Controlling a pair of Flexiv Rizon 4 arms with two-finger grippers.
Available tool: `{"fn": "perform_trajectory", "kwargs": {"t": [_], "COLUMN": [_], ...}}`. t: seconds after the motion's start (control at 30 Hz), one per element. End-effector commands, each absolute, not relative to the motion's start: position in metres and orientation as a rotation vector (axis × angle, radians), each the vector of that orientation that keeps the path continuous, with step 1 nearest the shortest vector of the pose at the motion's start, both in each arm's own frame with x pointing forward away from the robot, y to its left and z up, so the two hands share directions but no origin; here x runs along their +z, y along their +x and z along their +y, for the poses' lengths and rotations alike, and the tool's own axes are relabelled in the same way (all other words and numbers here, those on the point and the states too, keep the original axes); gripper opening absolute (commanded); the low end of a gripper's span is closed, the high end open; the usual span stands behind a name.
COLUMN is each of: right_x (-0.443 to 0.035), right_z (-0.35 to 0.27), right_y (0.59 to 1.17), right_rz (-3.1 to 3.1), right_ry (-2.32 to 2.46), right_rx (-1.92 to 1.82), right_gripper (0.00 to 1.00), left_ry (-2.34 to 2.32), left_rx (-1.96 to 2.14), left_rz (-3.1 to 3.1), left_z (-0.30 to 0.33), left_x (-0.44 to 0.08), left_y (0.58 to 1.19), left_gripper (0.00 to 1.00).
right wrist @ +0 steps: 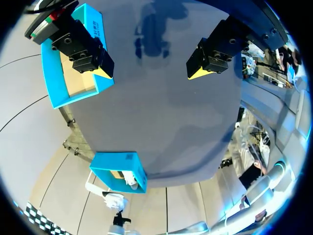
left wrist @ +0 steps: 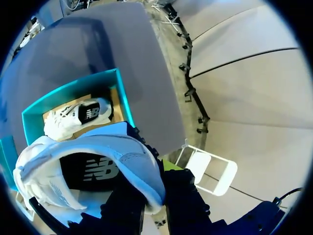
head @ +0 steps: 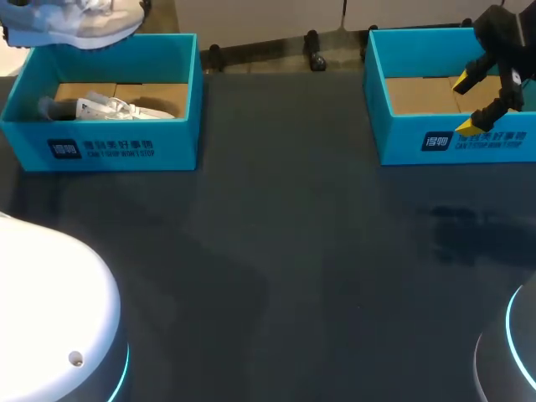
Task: Take the shoe out of the shoebox, open the shoe tongue, remove and reinsert the insole, then place the shoe into the shoebox
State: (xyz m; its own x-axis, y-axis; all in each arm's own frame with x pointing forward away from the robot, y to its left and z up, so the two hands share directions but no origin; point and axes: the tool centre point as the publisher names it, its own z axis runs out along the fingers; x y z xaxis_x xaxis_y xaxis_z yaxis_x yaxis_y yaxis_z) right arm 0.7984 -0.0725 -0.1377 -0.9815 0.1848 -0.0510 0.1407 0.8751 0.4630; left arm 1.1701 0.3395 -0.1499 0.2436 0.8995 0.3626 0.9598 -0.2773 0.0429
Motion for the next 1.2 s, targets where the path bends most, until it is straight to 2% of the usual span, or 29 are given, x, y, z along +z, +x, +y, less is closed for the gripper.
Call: {"fn": "perform_trajectory", "kwargs": {"t": [0.03,1.2], "right_x": [-0.138,-0.138], "right_z": [-0.072,-0.072], "right_y": [0.800,0.800], "right_rz": [2.954,2.954], "right_ry": [0.258,0.258], "right_rx": [0.714,0.714], "right_gripper": [1.00,1.00], "left_ry": [-2.317,-2.243], "left_rx": [-0.468,-0.573], "left_rz": [-1.768,-1.857], "left_z": [0.336,0.306], "left_x": [-0.160,-0.246], "left_y": [1.181,1.197], "left_gripper": [0.00,0.00]}}
